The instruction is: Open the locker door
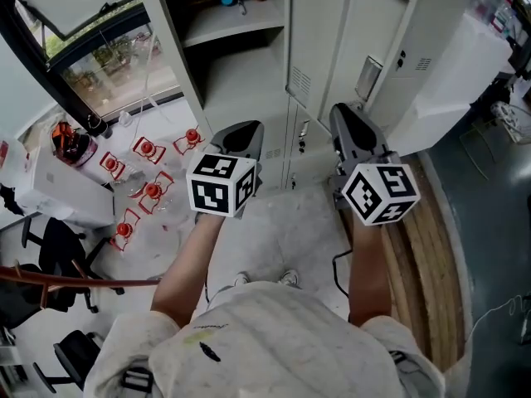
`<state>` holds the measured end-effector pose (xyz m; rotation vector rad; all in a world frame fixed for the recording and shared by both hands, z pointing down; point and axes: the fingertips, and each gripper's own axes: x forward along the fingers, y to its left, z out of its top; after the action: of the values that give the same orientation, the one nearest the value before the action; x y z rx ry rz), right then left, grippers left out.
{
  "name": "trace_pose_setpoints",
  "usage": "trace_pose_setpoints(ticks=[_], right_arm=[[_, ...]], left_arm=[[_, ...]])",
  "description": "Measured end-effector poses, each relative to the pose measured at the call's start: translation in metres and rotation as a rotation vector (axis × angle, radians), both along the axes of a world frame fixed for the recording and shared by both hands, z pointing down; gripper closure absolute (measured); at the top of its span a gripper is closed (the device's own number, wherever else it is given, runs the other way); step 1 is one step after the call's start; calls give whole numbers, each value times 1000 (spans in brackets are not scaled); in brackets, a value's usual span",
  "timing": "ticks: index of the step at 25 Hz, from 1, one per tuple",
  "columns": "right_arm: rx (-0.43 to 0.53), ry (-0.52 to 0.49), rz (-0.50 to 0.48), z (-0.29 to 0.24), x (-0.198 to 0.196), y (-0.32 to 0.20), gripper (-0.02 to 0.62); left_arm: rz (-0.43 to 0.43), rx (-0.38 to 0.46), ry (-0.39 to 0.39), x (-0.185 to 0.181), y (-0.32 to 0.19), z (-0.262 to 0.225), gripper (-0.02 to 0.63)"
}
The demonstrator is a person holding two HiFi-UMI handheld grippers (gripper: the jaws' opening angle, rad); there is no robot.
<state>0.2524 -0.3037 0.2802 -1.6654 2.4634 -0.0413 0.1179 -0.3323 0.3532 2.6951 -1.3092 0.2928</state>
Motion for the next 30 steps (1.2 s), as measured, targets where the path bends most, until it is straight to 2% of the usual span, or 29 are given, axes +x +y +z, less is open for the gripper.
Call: trace_pose_setpoints(ticks=[15,21,30], right_arm=[[-60,79,-110,20,-115,-2,586],[-80,145,-132,28,-142,-1,592],[-97,152,-155,35,-164,1,592]], left_arm=[[-86,15,23,-89,4,-7,598],[-109,14,30,-108,6,-8,598],[-127,8,41,-129,9,-6,598]])
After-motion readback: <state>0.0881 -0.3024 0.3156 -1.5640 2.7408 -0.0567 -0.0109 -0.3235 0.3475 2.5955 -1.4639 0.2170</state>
